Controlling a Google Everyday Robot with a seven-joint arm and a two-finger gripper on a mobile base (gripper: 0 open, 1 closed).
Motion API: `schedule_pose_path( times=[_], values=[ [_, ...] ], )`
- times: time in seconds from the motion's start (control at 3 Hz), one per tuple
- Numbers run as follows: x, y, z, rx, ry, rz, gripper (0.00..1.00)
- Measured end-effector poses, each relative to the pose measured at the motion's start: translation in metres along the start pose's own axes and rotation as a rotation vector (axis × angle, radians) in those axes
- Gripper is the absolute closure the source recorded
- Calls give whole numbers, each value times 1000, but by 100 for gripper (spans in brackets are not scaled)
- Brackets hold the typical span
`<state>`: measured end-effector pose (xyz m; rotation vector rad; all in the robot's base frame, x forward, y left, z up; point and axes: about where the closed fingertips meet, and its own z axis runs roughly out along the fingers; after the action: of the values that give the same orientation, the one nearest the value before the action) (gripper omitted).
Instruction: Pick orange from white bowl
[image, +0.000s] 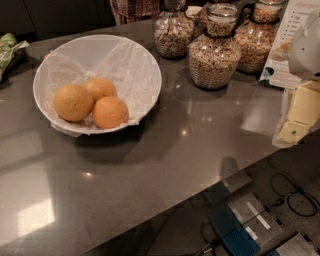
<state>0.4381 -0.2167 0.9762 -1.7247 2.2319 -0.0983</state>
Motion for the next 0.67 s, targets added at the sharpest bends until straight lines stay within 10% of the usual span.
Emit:
schedule_pose_path(
  times=[0.67],
  values=[
    [-8, -2, 5, 3, -17, -4, 0]
  ],
)
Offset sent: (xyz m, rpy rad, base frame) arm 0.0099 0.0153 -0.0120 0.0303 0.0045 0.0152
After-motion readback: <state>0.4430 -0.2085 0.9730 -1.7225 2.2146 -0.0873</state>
